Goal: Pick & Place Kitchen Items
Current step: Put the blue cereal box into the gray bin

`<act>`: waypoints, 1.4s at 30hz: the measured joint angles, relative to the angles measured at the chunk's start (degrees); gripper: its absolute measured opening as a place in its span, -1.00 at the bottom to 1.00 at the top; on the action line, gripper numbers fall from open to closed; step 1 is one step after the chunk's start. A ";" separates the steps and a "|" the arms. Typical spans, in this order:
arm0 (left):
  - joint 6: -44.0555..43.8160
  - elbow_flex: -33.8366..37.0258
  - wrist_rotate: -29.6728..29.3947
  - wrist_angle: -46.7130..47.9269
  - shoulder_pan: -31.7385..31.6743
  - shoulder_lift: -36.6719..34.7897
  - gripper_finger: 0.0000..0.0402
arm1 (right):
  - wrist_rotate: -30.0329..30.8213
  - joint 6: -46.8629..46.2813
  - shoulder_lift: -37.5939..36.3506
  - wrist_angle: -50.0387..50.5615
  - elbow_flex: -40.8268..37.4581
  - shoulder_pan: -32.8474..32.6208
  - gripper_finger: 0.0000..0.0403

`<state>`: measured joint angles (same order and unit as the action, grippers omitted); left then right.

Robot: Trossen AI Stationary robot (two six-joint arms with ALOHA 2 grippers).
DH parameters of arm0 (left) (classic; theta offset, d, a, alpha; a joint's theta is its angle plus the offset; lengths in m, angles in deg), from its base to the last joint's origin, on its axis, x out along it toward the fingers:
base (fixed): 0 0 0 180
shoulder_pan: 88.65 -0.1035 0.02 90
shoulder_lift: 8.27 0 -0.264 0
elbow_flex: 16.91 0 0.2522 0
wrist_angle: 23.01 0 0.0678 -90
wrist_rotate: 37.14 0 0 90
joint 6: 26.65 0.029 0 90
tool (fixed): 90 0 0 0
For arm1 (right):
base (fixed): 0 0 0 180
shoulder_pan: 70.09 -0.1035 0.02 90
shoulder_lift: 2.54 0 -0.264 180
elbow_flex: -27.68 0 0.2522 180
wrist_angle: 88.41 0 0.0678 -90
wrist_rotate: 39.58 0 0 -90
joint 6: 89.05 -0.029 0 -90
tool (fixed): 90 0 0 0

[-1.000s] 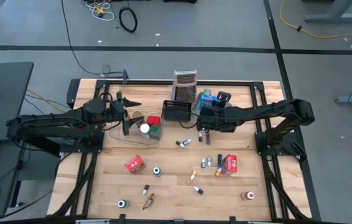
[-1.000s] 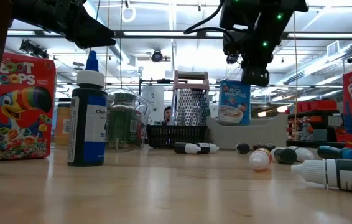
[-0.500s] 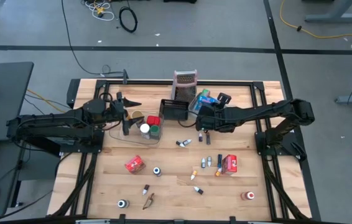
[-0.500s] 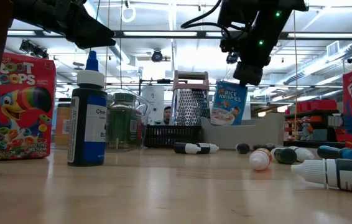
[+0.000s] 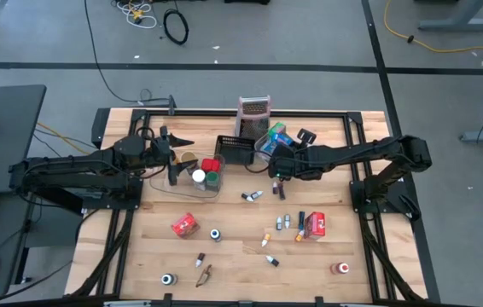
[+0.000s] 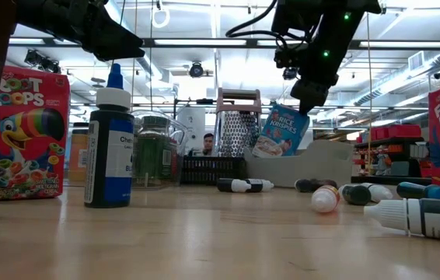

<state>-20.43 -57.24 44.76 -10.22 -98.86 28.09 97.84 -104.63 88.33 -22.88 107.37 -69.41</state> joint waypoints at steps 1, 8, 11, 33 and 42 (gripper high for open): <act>0.00 0.00 0.00 0.00 0.01 0.00 0.45 | -0.04 0.01 0.01 -0.02 0.00 -0.01 -0.66; 0.00 0.00 0.00 0.00 0.01 0.00 0.45 | -1.01 0.14 0.00 -0.23 0.00 -0.01 -0.23; 0.00 0.00 0.00 0.00 0.00 0.00 0.45 | -3.18 0.19 0.02 -0.21 0.02 0.01 -0.11; -0.02 0.00 -0.02 0.00 -0.01 0.00 0.45 | -27.90 6.92 0.00 1.45 -1.13 7.84 0.45; 0.00 0.00 -0.01 0.00 0.00 0.00 0.45 | -25.49 9.88 0.00 -2.43 -8.35 10.68 0.42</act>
<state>-20.43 -57.24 44.75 -10.22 -98.86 28.09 72.35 -94.74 88.33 -25.31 99.02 -58.73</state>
